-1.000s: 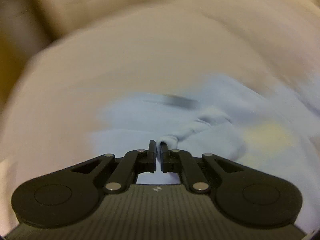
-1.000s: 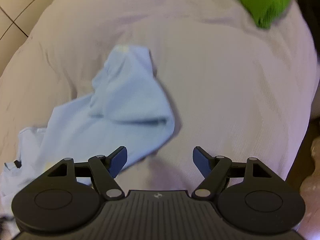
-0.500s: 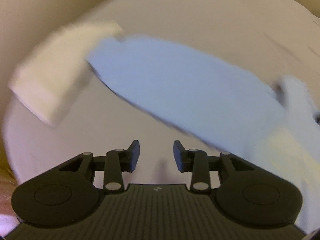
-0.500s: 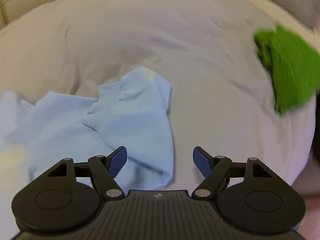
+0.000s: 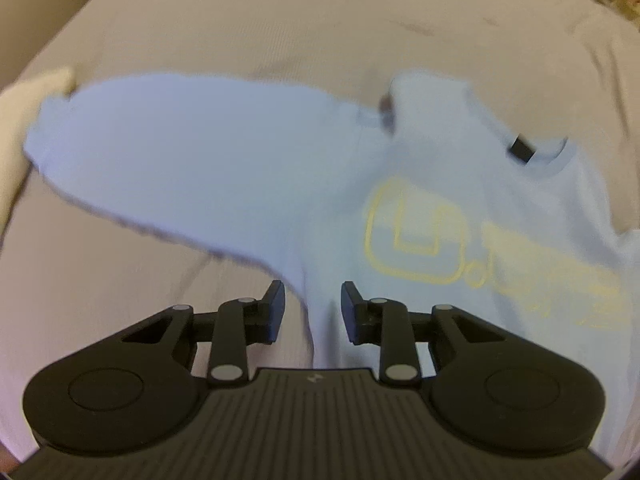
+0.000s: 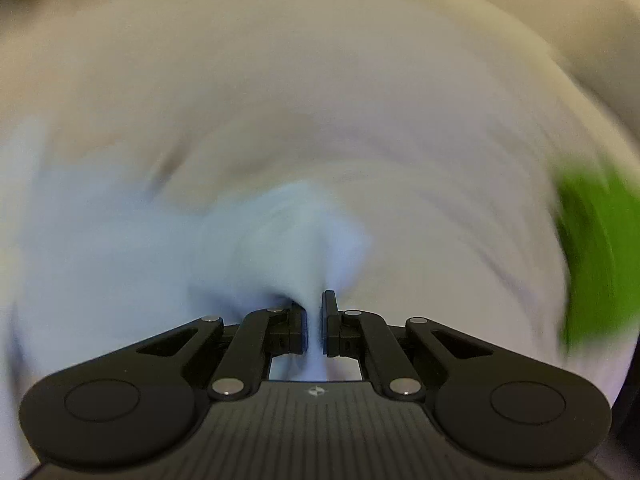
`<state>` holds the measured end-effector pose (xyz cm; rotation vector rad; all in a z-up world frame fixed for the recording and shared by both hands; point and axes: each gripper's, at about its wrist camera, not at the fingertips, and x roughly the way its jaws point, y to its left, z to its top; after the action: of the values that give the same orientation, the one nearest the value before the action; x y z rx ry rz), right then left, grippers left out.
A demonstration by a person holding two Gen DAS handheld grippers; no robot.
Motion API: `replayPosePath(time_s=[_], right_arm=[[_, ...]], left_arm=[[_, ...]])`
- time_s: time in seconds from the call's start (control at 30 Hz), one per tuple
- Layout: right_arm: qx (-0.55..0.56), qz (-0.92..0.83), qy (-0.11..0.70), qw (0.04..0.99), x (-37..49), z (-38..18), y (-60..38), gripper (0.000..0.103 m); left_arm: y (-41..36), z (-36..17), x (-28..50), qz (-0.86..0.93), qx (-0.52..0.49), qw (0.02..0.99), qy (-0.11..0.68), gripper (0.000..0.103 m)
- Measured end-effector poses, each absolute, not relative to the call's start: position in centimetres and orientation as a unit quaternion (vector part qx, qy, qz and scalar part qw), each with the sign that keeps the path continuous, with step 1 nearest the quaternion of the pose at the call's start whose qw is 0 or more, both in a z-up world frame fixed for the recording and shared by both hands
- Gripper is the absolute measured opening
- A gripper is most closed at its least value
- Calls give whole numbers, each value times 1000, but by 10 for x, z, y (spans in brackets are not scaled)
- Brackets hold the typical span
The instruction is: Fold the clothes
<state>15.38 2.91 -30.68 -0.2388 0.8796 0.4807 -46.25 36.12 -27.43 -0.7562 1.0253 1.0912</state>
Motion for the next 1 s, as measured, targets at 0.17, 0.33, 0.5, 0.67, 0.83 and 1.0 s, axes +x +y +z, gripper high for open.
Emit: replayPosePath(time_s=[0.17, 0.33, 0.5, 0.67, 0.83, 1.0], right_arm=[[198, 1, 547, 814, 193, -324, -96, 60], [227, -119, 595, 762, 169, -329, -122, 61], [117, 85, 542, 828, 159, -294, -38, 63], [24, 352, 529, 772, 164, -303, 99, 61], [-82, 505, 513, 689, 160, -334, 233, 61], [-145, 556, 500, 648, 160, -366, 311, 75]], left_arm=[[377, -259, -454, 474, -303, 692, 452, 28], [403, -260, -437, 446, -289, 706, 468, 29], [441, -270, -392, 398, -260, 746, 466, 37], [489, -280, -350, 346, -239, 785, 455, 49], [533, -302, -321, 296, -241, 803, 458, 61], [561, -336, -294, 232, -246, 809, 481, 64]])
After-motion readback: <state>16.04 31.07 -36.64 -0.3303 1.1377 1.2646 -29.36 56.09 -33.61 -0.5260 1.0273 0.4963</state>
